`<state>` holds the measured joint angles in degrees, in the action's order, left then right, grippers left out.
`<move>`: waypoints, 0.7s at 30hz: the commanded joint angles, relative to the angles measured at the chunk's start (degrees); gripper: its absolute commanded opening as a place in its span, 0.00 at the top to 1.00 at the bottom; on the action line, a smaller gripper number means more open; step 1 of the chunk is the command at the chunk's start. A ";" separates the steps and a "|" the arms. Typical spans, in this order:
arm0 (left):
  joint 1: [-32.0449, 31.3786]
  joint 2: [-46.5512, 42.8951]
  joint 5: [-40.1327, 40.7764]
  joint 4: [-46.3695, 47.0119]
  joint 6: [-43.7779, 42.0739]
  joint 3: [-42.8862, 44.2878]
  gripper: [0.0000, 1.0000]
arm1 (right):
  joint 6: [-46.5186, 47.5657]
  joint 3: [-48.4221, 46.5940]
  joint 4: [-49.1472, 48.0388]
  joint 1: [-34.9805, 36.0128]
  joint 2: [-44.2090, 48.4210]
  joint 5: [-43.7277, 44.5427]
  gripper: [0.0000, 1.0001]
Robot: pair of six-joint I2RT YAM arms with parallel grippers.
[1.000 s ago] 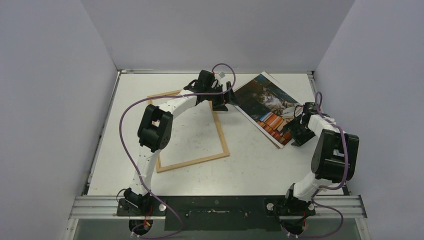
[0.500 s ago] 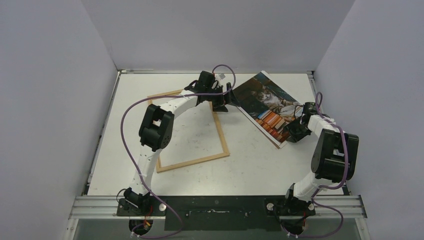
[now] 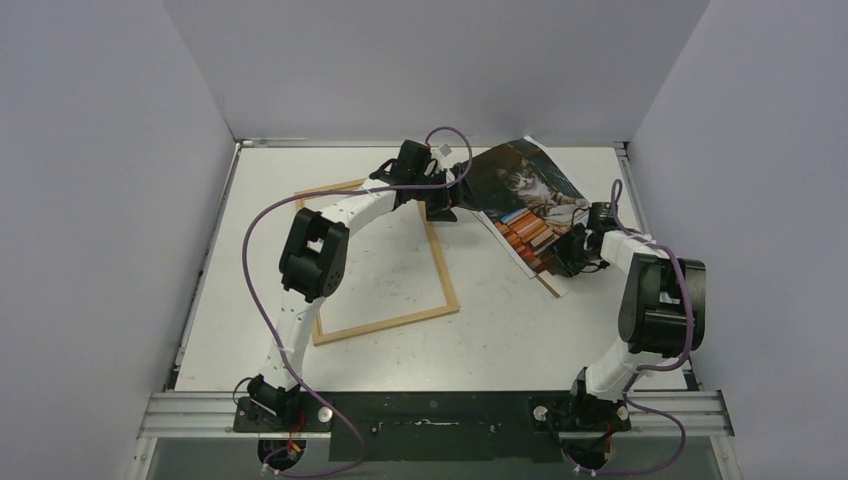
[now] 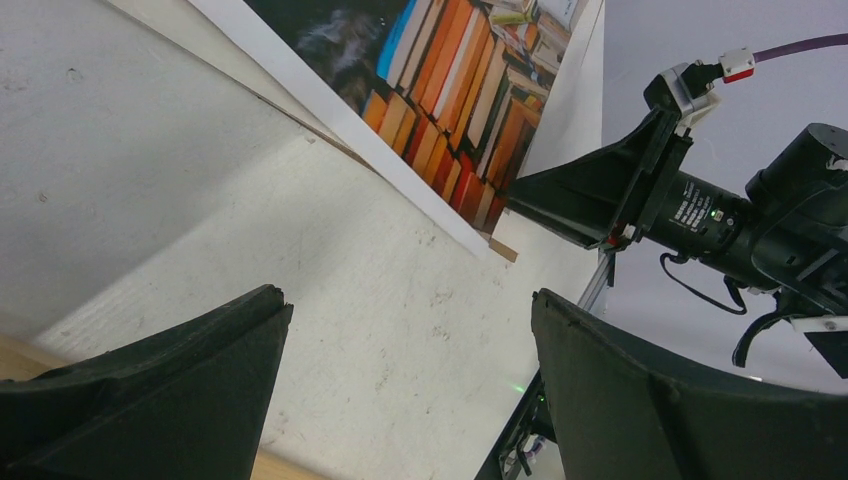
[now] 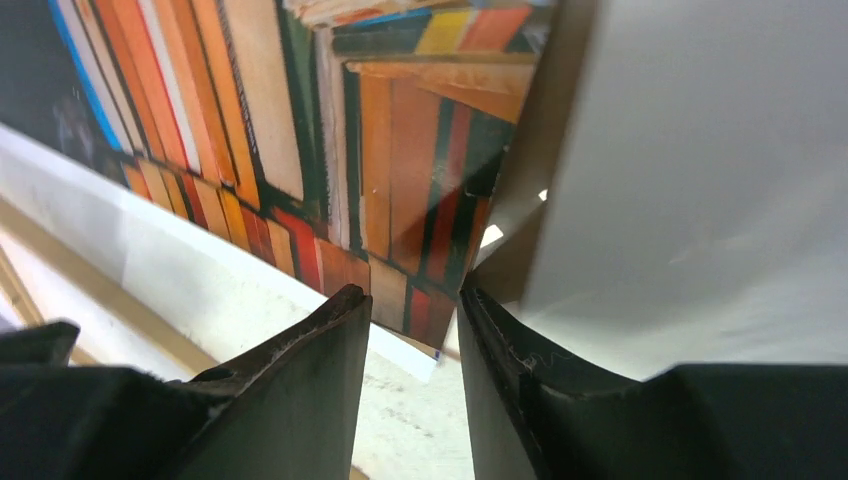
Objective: Put the photo into the frame
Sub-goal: Adjust the photo frame item at the center of the board.
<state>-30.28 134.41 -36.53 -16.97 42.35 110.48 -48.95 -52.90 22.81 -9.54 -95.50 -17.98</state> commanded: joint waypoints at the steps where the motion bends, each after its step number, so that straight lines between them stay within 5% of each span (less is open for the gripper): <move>1: -0.04 1.06 -0.77 1.36 -0.39 3.03 0.11 | 1.15 0.04 -6.72 3.79 -1.36 -5.30 0.62; 5: -0.08 1.60 -1.16 2.37 0.52 3.54 0.11 | 4.07 -2.55 -3.43 4.08 -1.72 -5.36 0.58; 11: -0.43 2.08 -1.56 2.96 1.13 4.12 0.11 | 9.02 -7.11 9.26 1.51 2.85 6.98 0.42; 21: -2.00 3.16 -2.81 5.61 1.82 5.88 0.11 | 10.72 -8.95 14.61 -3.60 7.20 22.42 0.34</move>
<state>-31.16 136.20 -37.54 -15.88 43.88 111.96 -40.62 -58.41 35.51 -10.15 -88.18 -3.70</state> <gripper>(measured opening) 0.894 0.647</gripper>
